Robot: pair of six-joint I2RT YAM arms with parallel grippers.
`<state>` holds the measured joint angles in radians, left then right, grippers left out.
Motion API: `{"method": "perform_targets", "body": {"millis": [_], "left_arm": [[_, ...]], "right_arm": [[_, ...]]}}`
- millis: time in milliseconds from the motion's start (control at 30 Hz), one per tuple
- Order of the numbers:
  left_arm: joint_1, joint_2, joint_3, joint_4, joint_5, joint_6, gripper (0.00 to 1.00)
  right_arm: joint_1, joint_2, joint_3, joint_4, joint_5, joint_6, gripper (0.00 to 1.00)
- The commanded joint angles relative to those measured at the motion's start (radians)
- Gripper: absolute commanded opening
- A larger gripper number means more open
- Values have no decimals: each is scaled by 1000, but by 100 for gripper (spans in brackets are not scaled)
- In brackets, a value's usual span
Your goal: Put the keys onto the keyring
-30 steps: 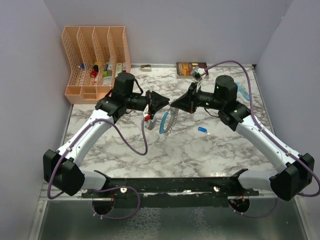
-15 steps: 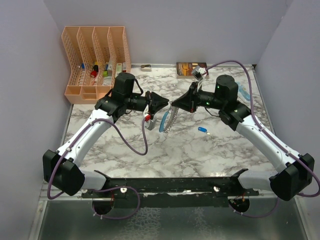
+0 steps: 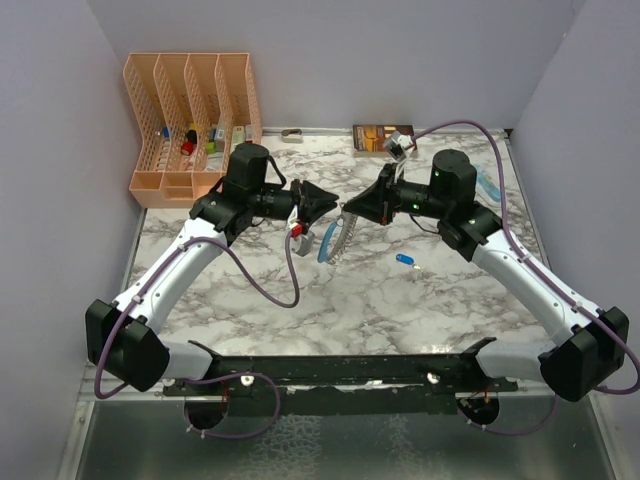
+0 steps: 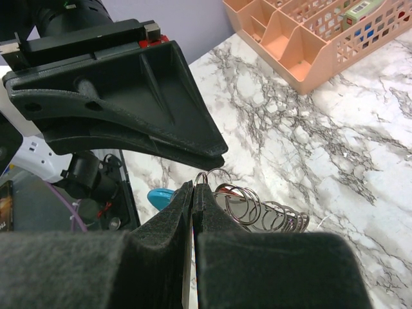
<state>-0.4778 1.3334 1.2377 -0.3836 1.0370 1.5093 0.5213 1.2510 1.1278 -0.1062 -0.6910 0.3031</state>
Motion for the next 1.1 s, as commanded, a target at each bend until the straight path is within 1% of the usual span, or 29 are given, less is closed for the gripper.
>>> {"method": "perform_targets", "body": {"millis": [0,300,600,800,933,1000,1067], "left_arm": [[2,-4,4,95,-12,-60,22],[1,6,8,76,46,-82,21],[-1,28,37,47,55,-114,18],[-3,39,43,55,73,-134,15],[-7,46,45,95,77,-163,14],[-9,50,47,118,75,-177,12],[-10,53,54,128,74,-190,7]], "right_arm": [[-7,-27,34,37,0,14,1],[-7,-32,25,87,-2,40,1],[-7,-28,24,124,10,45,1],[-7,-35,4,165,13,56,1],[-8,-36,2,169,17,51,1],[-7,-37,-1,176,17,52,1],[-7,-40,-8,185,24,52,1]]}}
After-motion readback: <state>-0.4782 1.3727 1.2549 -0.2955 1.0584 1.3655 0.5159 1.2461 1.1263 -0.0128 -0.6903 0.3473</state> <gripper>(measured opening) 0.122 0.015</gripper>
